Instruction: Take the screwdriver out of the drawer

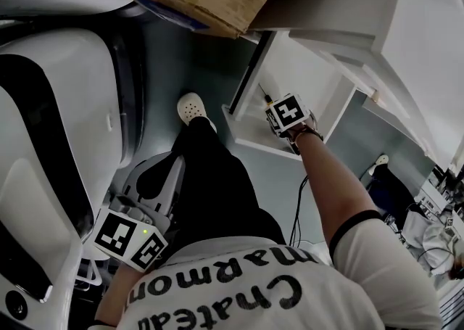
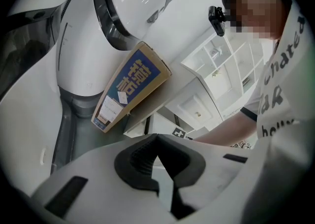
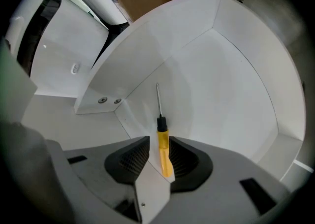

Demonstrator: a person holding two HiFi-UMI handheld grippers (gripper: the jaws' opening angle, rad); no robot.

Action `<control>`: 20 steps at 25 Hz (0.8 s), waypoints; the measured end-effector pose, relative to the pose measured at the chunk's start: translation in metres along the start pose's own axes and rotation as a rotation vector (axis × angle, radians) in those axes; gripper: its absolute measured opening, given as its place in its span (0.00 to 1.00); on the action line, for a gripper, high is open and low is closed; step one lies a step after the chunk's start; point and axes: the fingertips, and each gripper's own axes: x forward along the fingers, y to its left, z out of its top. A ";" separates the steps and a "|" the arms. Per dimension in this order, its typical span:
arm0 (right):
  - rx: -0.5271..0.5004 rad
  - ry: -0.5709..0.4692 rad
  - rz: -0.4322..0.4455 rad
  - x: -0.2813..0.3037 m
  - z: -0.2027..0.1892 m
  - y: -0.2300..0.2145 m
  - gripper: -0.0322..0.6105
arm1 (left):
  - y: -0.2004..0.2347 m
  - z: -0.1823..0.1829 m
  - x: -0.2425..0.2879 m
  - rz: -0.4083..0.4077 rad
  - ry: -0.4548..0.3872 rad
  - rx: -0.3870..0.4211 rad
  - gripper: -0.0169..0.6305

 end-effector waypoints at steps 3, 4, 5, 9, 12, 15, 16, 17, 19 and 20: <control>-0.010 0.005 -0.010 0.005 0.001 0.000 0.25 | 0.002 -0.001 -0.001 0.002 0.003 -0.001 0.06; -0.010 0.006 -0.012 0.006 0.002 -0.001 0.24 | 0.004 -0.002 -0.001 0.005 0.004 -0.001 0.06; -0.009 0.007 -0.013 0.007 0.003 -0.001 0.24 | 0.005 -0.003 -0.001 0.007 0.005 -0.002 0.06; -0.022 0.009 -0.025 0.008 0.006 0.000 0.20 | 0.007 -0.007 -0.003 0.006 0.012 -0.004 0.06; -0.036 0.017 -0.031 0.009 0.005 0.001 0.19 | 0.006 -0.006 -0.005 0.001 0.010 0.000 0.06; -0.045 0.025 -0.038 0.010 0.004 0.001 0.19 | 0.006 -0.007 -0.007 0.001 0.005 0.003 0.06; -0.047 0.028 -0.039 0.010 0.004 0.001 0.19 | 0.007 -0.008 -0.009 0.003 0.004 0.003 0.06; -0.049 0.031 -0.040 0.011 0.004 0.001 0.19 | 0.008 -0.009 -0.010 0.005 0.002 0.002 0.06; -0.051 0.034 -0.042 0.012 0.004 0.001 0.18 | 0.010 -0.011 -0.014 0.010 -0.001 0.000 0.06; -0.051 0.035 -0.043 0.012 0.004 0.001 0.18 | 0.010 -0.012 -0.015 0.011 -0.001 -0.001 0.06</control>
